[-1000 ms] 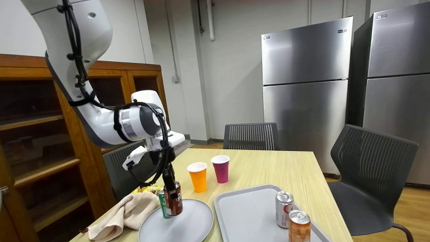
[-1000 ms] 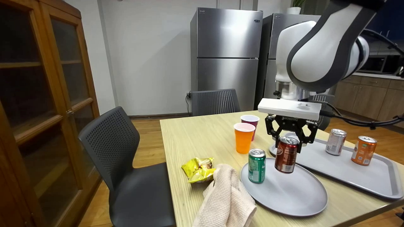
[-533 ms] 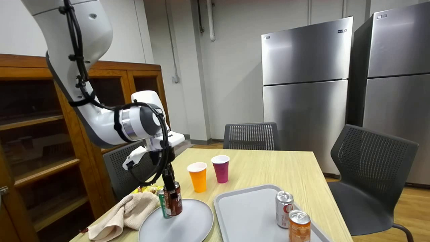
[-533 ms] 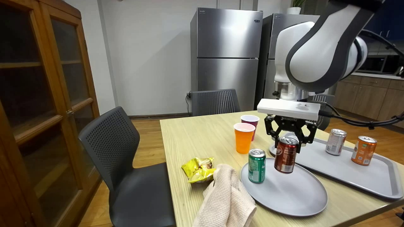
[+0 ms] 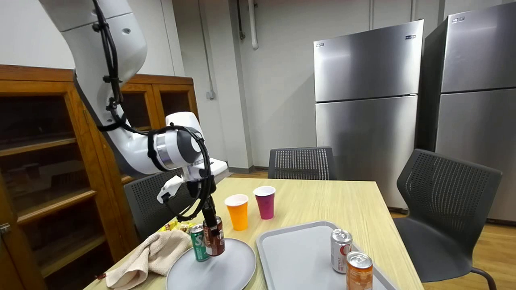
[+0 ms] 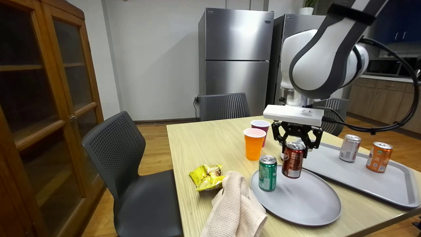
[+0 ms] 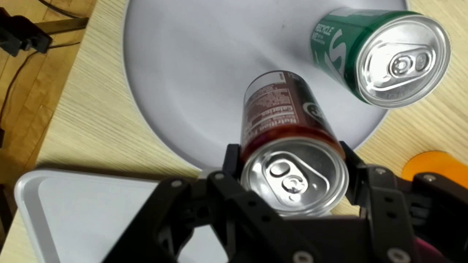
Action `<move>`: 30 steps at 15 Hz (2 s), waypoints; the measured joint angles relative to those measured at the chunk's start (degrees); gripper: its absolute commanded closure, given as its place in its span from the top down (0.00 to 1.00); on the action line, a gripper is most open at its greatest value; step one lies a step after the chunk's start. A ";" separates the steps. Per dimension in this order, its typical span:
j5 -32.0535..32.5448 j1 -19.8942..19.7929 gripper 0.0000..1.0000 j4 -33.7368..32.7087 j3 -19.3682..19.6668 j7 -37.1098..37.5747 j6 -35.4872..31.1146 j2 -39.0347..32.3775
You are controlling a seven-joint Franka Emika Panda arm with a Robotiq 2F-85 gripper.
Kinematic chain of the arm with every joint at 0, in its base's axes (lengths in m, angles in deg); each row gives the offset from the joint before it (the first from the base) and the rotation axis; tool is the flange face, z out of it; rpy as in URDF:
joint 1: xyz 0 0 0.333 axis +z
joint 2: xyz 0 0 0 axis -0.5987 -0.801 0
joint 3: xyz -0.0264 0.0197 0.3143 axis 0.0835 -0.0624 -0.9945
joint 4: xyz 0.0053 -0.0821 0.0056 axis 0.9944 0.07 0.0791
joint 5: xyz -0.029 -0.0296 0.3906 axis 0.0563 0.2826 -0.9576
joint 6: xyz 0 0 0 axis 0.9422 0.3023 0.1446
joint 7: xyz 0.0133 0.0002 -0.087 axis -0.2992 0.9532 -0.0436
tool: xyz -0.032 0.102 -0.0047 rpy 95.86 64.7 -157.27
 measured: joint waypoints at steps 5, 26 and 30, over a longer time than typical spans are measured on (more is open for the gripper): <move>-0.01 -0.01 0.39 -3.72 0.33 -0.29 0.00 -3.65; -4.64 -0.01 1.00 -11.71 1.63 -3.66 0.71 -12.23; -4.57 0.28 1.00 -11.93 2.74 -3.70 1.06 -11.71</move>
